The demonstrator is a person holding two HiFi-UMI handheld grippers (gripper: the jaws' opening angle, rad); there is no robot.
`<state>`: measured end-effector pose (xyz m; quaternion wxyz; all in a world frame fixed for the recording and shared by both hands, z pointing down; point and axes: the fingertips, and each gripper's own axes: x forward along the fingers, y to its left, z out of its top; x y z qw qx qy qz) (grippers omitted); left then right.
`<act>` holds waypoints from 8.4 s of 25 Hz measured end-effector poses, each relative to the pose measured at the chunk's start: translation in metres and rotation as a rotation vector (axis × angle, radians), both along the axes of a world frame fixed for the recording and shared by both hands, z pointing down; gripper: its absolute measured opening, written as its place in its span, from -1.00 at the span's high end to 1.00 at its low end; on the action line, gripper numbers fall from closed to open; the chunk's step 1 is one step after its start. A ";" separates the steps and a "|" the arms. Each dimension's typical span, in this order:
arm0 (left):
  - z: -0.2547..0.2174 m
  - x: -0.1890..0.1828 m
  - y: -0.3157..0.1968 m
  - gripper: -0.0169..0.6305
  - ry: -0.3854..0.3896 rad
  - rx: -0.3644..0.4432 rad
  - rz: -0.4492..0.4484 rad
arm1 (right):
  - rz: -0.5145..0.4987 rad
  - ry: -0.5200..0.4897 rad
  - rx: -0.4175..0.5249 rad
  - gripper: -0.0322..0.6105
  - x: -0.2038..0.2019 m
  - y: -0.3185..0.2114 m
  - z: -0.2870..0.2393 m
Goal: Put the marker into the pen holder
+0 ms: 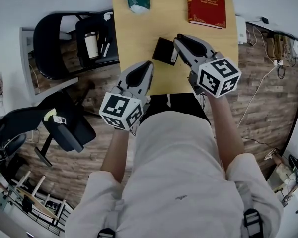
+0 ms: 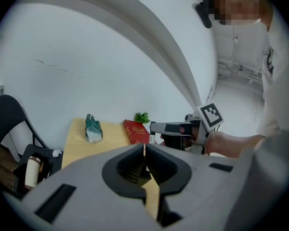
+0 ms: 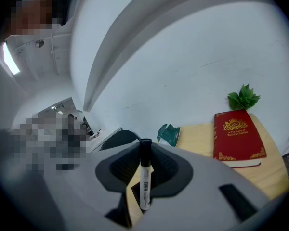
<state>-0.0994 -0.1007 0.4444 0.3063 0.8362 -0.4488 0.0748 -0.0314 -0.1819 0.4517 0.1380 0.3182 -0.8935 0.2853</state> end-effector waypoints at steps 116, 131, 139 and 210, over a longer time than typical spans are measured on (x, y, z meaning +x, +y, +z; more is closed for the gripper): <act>0.029 0.002 -0.001 0.91 0.022 -0.070 0.002 | -0.206 0.317 -0.041 0.67 -0.021 0.039 0.114; 0.023 0.003 0.003 0.91 0.022 -0.058 0.016 | -0.212 0.425 0.013 0.60 -0.011 0.043 0.112; 0.019 0.006 0.007 0.91 0.022 -0.047 0.019 | -0.195 0.440 0.025 0.60 -0.003 0.043 0.109; -0.058 0.040 0.073 0.91 -0.051 0.139 -0.113 | -0.299 0.408 0.347 0.72 0.030 0.115 -0.020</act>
